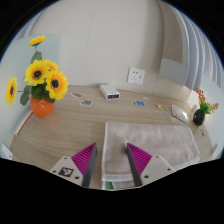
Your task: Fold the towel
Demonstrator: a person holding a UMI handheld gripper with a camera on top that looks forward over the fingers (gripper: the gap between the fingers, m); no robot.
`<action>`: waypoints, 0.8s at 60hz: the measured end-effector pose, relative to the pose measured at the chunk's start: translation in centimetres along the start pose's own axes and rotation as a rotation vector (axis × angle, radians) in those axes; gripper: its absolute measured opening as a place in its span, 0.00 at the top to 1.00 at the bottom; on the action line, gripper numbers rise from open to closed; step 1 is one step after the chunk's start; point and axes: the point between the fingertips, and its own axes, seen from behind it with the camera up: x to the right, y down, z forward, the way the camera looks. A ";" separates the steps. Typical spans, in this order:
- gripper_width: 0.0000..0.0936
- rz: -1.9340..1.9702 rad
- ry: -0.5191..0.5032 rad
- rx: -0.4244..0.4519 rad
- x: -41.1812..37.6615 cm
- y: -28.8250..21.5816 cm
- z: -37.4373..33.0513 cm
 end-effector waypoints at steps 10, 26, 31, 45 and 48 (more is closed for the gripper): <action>0.96 -0.083 0.068 -0.067 0.1 0.9 -0.7; 0.97 0.239 -0.137 -0.123 -4.9 -2.8 -7.5; 0.97 0.328 -0.180 -0.084 -4.5 -6.4 -10.2; 0.97 0.364 -0.107 0.027 6.7 -11.4 -12.5; 0.97 0.358 -0.070 0.018 9.6 -10.8 -11.6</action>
